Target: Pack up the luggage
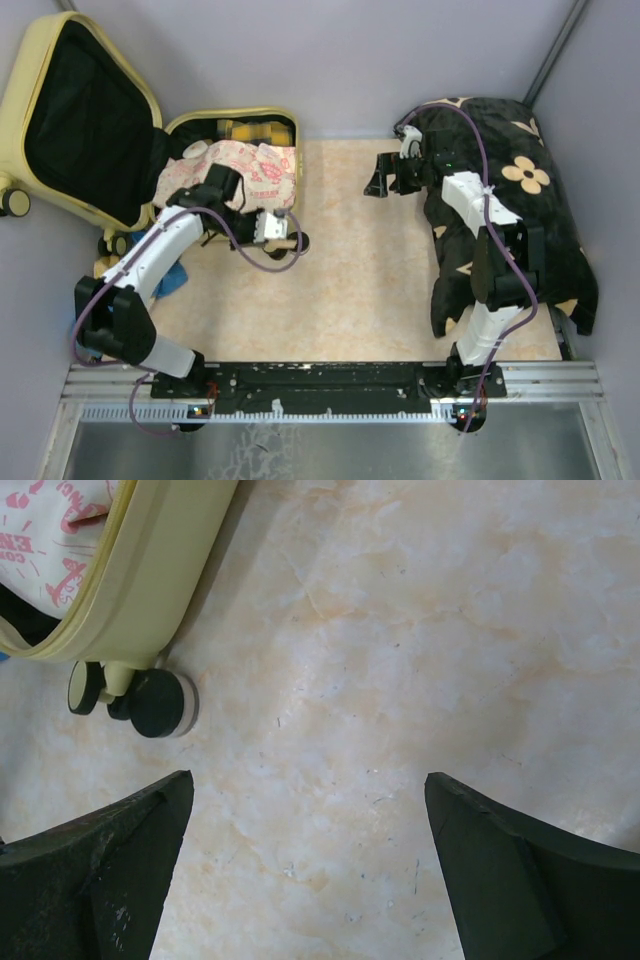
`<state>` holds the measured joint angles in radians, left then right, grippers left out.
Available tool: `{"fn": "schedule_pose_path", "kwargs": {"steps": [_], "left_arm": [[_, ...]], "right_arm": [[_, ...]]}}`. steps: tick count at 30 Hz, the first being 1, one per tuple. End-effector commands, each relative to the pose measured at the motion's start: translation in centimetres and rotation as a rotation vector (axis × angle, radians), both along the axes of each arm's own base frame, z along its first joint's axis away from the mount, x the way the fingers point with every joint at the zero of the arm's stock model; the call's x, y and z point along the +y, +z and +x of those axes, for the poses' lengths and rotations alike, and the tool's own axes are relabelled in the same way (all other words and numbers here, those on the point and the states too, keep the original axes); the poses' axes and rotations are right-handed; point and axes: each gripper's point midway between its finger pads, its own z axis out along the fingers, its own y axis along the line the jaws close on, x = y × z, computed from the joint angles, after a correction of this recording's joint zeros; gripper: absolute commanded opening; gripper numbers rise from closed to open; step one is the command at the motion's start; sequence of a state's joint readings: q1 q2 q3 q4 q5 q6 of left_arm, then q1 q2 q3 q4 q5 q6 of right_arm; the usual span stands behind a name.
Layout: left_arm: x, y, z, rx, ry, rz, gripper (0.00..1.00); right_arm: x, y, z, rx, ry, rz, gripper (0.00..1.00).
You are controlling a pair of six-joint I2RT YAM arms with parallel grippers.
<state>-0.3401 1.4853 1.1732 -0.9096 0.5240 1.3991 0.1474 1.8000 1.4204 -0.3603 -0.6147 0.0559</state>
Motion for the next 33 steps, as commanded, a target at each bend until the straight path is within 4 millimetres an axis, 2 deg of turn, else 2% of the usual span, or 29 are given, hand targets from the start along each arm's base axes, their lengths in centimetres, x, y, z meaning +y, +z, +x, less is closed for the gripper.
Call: {"fn": "schedule_pose_path", "kwargs": {"steps": [1,3,6,9,11,14,16,24,29,33], "left_arm": [[-0.9,6.8,3.3,-0.008,0.218,-0.175,0.21],[-0.1,9.7,6.8,-0.043,0.347,-0.257,0.21],[2.7,13.3,12.8,-0.081,0.572,-0.37,0.21],[6.4,15.5,18.3,-0.085,0.805,-0.438,0.23],[9.1,15.9,21.2,-0.075,0.946,-0.469,0.23],[12.4,15.3,24.6,-0.067,1.123,-0.485,0.24],[14.3,14.1,26.4,-0.08,1.206,-0.464,0.24],[20.7,9.0,31.1,-0.208,1.339,-0.364,0.24],[22.4,5.4,32.7,-0.224,1.33,-0.287,0.27],[22.7,4.3,33.4,-0.236,1.32,-0.277,0.3]], "right_arm": [[0.4,2.5,1.3,-0.073,0.009,0.041,0.99],[0.4,2.4,1.5,-0.069,0.012,0.044,0.99],[0.5,2.5,1.7,-0.068,0.017,0.046,0.99],[0.5,2.7,2.0,-0.076,0.015,0.044,0.99],[0.5,2.8,2.1,-0.078,0.015,0.041,0.99],[0.4,2.8,2.2,-0.078,0.013,0.037,0.99],[0.3,2.8,2.2,-0.081,0.011,0.035,0.99],[0.2,2.7,2.3,-0.078,-0.002,0.033,0.99],[-0.1,2.8,2.5,-0.081,-0.012,0.022,0.99],[-0.3,2.9,2.6,-0.082,-0.021,0.017,0.99]]}}
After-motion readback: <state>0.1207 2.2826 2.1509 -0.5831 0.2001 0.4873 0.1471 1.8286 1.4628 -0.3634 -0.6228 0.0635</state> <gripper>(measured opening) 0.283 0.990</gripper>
